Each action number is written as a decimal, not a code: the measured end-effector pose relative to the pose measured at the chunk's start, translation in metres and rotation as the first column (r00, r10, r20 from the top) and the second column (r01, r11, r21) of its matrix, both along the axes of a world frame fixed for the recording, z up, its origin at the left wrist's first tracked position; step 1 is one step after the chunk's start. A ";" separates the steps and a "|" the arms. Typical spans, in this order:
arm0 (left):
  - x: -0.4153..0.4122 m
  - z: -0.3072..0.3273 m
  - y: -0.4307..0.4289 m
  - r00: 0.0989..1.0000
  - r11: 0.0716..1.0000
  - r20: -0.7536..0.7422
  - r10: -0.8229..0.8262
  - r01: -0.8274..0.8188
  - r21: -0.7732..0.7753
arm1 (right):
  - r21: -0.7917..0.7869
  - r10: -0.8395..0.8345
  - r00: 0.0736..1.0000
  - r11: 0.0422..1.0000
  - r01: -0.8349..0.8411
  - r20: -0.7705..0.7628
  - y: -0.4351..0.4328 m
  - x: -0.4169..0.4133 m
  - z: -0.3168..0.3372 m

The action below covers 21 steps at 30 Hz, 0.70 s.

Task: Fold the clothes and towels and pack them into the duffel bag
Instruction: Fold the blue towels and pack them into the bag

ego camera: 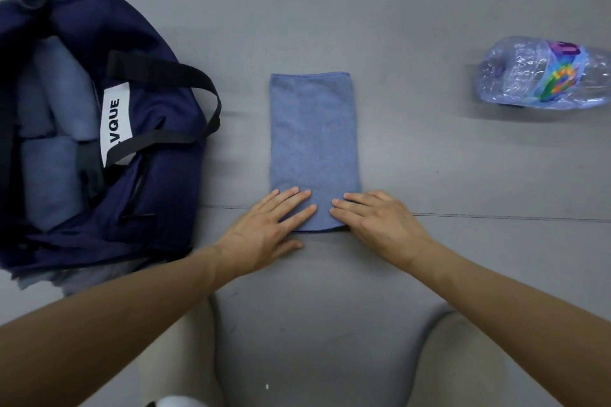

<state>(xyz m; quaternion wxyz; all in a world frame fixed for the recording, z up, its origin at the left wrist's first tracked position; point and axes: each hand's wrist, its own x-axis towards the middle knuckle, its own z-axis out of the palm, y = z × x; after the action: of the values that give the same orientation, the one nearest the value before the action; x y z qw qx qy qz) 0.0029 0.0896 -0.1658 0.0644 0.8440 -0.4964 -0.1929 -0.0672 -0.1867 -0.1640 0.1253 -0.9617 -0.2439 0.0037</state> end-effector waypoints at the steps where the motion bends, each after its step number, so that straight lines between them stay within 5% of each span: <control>1: 0.001 0.000 -0.002 1.000 0.999 -0.004 0.027 -0.027 -0.021 | 0.041 -0.040 0.999 0.998 0.040 0.004 0.004 0.003 0.003; 8: 0.007 0.018 -0.028 0.959 0.939 0.017 0.284 -0.275 -0.208 | 0.123 -0.397 0.871 0.887 0.445 -0.289 0.015 0.019 0.022; 14: 0.022 0.034 -0.030 0.886 0.882 -0.182 0.427 -0.452 -0.129 | -0.056 -0.231 0.884 0.972 0.228 -0.406 0.014 0.025 0.034; 21: 0.031 0.035 -0.034 0.854 0.856 -0.191 0.484 -0.507 -0.098 | -0.040 -0.381 0.863 0.920 0.391 -0.332 0.018 0.038 0.031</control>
<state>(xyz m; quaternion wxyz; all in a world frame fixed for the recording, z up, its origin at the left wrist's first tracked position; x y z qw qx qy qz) 0.0343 0.0560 -0.1310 0.2125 0.9183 -0.2675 -0.1999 -0.0293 -0.1687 -0.1330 0.1767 -0.9744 -0.0219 0.1375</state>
